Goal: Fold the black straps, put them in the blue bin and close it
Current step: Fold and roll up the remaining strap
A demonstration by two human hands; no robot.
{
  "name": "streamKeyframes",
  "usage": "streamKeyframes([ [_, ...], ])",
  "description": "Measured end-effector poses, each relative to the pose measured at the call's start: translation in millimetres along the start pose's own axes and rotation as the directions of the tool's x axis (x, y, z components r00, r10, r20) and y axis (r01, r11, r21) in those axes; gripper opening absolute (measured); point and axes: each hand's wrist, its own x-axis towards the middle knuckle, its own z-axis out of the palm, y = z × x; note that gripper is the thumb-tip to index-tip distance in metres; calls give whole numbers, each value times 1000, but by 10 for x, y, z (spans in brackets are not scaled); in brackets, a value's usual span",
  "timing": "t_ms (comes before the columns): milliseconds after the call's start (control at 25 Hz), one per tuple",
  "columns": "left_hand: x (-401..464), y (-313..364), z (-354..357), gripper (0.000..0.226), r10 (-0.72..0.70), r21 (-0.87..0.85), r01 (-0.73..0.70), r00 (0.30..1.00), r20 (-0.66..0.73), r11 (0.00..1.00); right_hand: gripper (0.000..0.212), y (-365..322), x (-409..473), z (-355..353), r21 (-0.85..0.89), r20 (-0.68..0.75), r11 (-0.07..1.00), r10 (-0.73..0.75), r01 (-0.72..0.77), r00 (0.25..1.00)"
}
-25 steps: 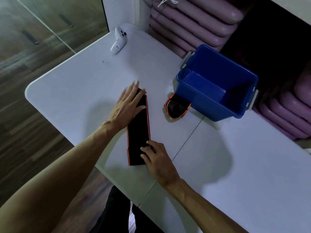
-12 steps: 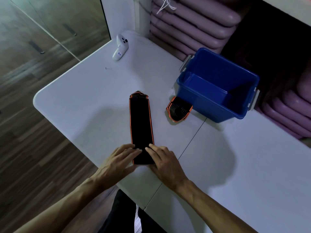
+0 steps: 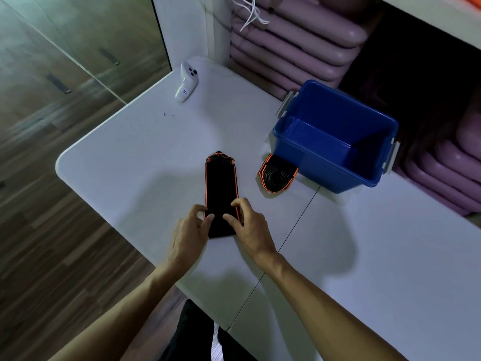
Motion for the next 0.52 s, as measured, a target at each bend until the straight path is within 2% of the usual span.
streamKeyframes([
  [120, 114, -137, -64, 27, 134, 71, -131, 990, -39, 989, 16, -15, -38, 64, 18, -60, 999, -30, 31, 998],
  [200, 200, -215, -144, 28, 267, 114, -266, 964, 4, 957, 15, -14, -78, 117, 12, -88, 1000, -27, 28, 996],
  [280, 279, -234, -195, 26, 444, 188, -449, 893, 73, 873, 18, -10, -118, 147, 7, -120, 1000, 10, -9, 993],
  [360, 308, -247, -216, 26, 607, 238, -618, 784, 127, 749, 16, -19, -138, 165, 9, -149, 1000, 28, -27, 988],
  [440, 284, -302, -235, 39, 667, 295, -687, 722, 183, 664, 14, -22, -136, 183, 2, -166, 1000, 29, -29, 986],
  [520, 240, -380, -242, 63, 634, 375, -678, 731, 252, 632, 12, -25, -129, 193, -6, -181, 1000, 22, -23, 983],
])
